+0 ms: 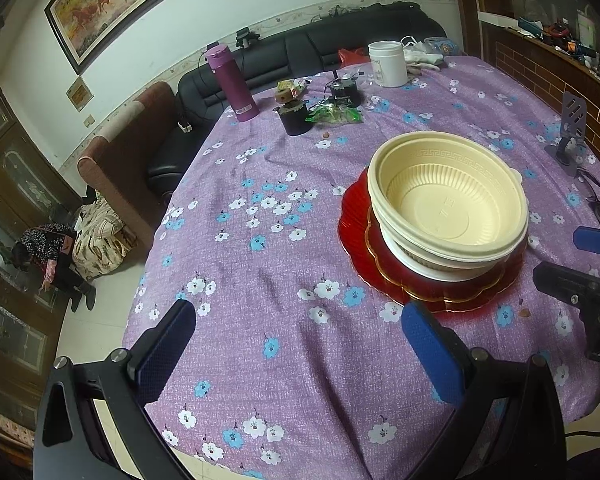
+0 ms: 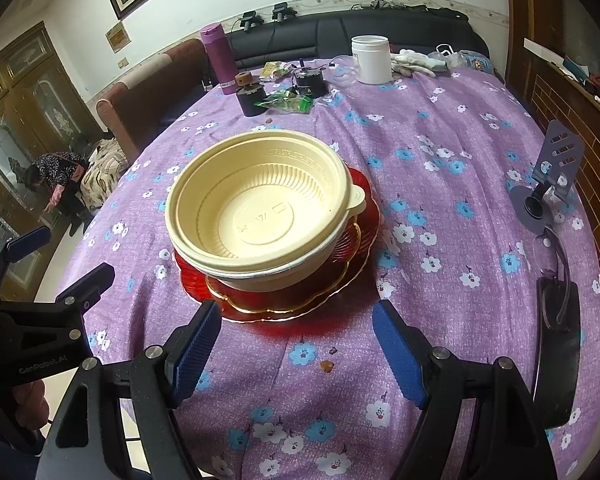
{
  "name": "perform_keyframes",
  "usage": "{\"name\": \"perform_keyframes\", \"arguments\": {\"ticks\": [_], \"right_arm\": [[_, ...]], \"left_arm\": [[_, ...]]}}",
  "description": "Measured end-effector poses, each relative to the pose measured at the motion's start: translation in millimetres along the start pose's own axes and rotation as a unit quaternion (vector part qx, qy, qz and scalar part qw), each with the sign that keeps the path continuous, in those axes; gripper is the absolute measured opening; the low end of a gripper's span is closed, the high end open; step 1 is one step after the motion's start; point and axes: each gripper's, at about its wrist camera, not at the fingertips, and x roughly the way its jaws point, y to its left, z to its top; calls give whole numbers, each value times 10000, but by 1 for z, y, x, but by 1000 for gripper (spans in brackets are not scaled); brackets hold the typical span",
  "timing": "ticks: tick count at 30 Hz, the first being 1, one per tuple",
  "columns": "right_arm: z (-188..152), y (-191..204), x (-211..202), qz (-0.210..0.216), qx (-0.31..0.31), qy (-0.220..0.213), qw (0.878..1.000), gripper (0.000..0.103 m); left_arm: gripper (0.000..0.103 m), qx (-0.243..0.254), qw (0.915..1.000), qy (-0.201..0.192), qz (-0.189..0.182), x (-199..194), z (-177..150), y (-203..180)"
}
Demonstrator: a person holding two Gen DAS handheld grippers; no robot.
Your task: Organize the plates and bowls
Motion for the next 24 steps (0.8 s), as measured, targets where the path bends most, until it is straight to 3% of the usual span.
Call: {"name": "perform_keyframes", "arguments": {"ticks": [24], "right_arm": [[-6,1,-4,-64,31,15,10000,82]], "left_arm": [[103,-12,10000,-8,-71,0,1,-1]]}}
